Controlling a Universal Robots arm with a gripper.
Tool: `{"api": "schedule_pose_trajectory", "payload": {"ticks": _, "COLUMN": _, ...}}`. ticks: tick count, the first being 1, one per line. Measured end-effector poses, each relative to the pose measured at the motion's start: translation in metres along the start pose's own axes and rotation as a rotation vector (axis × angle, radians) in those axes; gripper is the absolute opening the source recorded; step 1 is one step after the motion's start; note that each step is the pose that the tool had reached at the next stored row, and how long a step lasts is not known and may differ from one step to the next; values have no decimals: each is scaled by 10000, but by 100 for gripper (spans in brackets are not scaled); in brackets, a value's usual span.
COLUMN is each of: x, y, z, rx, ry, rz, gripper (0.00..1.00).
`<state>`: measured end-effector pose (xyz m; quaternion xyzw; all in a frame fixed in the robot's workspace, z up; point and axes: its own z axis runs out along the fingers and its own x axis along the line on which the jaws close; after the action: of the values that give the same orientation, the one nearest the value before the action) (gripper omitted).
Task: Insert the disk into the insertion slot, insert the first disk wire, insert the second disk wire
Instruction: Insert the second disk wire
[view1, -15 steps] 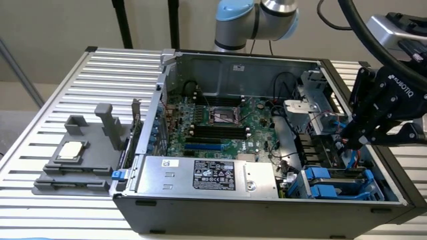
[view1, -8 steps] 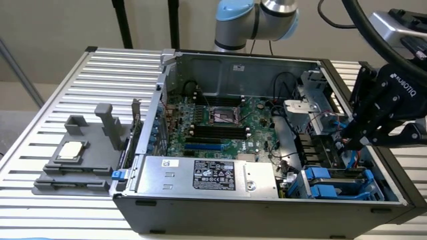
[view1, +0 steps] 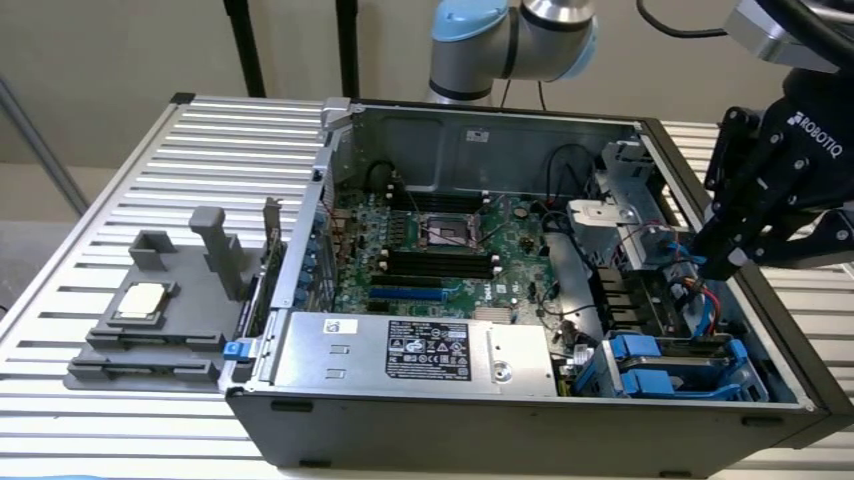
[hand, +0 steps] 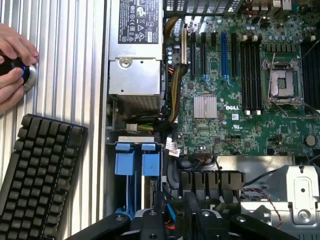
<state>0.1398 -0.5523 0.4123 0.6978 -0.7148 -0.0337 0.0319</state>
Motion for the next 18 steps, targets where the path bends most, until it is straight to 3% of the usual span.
{"api": "schedule_pose_trajectory", "payload": {"ticks": 2, "x": -34, "y": -17, "z": 0, "rx": 3, "ry": 114, "rz": 22, "gripper": 30}}
{"api": "schedule_pose_trajectory", "payload": {"ticks": 4, "x": -75, "y": -35, "z": 10, "rx": 5, "ry": 182, "rz": 37, "gripper": 30}}
{"api": "schedule_pose_trajectory", "payload": {"ticks": 11, "x": -271, "y": -92, "z": 104, "rx": 5, "ry": 222, "rz": 45, "gripper": 30}}
{"api": "schedule_pose_trajectory", "payload": {"ticks": 13, "x": -306, "y": -104, "z": 118, "rx": 8, "ry": 324, "rz": 60, "gripper": 30}}
{"api": "schedule_pose_trajectory", "payload": {"ticks": 18, "x": -316, "y": -186, "z": 115, "rx": -30, "ry": 740, "rz": 146, "gripper": 30}}
